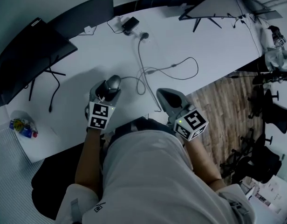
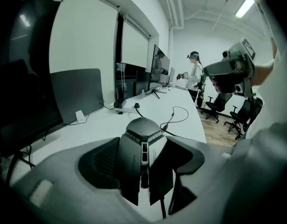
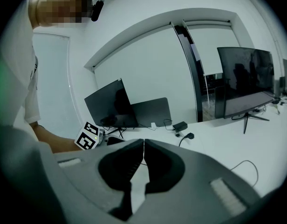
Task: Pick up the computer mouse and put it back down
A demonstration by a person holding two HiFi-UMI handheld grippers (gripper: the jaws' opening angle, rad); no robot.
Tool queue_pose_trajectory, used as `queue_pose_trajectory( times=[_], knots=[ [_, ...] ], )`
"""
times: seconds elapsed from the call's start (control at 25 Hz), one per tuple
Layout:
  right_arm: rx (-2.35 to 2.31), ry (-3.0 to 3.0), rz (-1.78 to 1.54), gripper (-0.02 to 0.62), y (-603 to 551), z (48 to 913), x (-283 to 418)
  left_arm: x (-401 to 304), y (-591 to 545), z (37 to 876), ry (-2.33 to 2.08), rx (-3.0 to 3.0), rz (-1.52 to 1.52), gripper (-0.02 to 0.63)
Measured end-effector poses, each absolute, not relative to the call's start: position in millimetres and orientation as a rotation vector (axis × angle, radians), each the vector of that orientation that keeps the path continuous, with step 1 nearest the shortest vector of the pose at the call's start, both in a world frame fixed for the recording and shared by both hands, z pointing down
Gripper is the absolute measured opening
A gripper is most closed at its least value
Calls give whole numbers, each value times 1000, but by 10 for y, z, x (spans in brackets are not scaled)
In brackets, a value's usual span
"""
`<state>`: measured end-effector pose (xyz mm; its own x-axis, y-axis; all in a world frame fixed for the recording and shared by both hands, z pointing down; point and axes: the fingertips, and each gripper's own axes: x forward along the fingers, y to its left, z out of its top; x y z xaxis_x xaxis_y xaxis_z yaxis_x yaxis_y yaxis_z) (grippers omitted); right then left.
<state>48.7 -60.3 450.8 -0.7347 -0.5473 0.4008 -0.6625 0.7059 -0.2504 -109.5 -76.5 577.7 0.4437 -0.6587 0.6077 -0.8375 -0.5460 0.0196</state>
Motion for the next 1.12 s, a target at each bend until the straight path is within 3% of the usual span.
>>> queue_pose_trajectory(
  times=[0.48,1.12],
  knots=[
    [777,-2754,476,3,-640,4233,16,-1624,-460,4824,-1525,2294,538,313],
    [599,-2890,429,3,-591,3860,-366,-2029,30,4103,-1787,2186,434,314]
  ],
)
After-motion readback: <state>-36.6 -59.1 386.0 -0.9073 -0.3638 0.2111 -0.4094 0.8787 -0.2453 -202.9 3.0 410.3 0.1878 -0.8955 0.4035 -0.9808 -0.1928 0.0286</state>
